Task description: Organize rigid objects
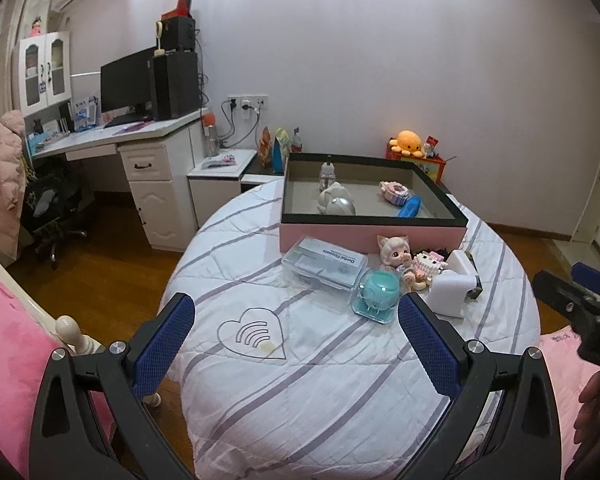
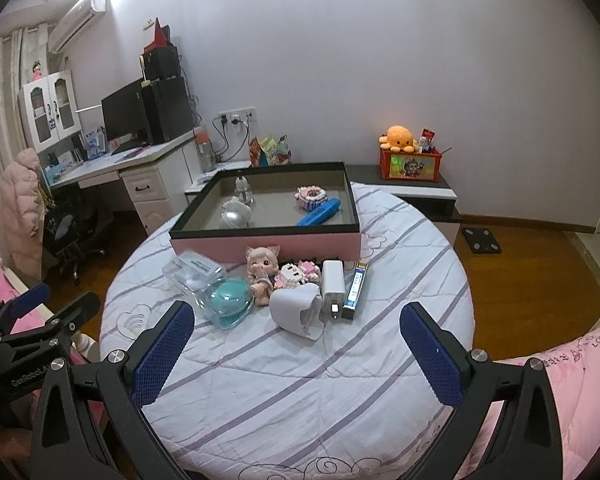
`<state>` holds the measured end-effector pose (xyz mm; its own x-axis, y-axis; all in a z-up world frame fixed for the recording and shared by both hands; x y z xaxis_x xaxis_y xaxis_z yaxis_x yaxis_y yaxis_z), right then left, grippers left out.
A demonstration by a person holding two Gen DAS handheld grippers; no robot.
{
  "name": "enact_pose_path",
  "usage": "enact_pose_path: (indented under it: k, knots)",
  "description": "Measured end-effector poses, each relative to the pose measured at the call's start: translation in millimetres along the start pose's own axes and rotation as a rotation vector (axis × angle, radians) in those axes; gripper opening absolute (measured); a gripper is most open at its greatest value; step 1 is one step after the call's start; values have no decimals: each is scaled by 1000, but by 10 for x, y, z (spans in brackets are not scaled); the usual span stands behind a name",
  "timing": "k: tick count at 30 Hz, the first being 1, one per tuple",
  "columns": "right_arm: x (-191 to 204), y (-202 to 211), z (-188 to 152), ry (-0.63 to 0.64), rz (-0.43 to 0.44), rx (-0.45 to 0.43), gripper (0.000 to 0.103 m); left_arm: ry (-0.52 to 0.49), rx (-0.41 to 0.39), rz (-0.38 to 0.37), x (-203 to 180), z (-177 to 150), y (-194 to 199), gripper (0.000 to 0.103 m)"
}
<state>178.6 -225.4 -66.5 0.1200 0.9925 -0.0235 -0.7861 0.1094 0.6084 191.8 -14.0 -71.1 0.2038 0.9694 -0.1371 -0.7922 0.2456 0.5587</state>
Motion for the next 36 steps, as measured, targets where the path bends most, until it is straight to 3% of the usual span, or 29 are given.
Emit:
enact_pose_path:
  k: [11, 23, 36]
  knots:
    - [32, -611, -229, -9, -1, 133, 103, -3, 92, -4, 34, -166, -566, 103]
    - [149, -1081, -298, -11, 1, 201, 103, -67, 192, -38, 146, -217, -1368, 103]
    - [222, -1324, -328, -36, 19, 227, 99, -123, 220, -76, 121, -128, -1648, 103]
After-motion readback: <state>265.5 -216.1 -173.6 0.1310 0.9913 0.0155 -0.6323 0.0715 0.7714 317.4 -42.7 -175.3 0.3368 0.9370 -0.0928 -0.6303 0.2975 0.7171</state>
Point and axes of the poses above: each gripper's, at about its wrist camera, not at the fingertips, and y roughly against the way its jaws point, x to its left, z to its top, the point moved 9 cm from there along -y, roughly the way its jaws point, and after that the axes turned 10 degrees about -z, right-handed, at the moved point
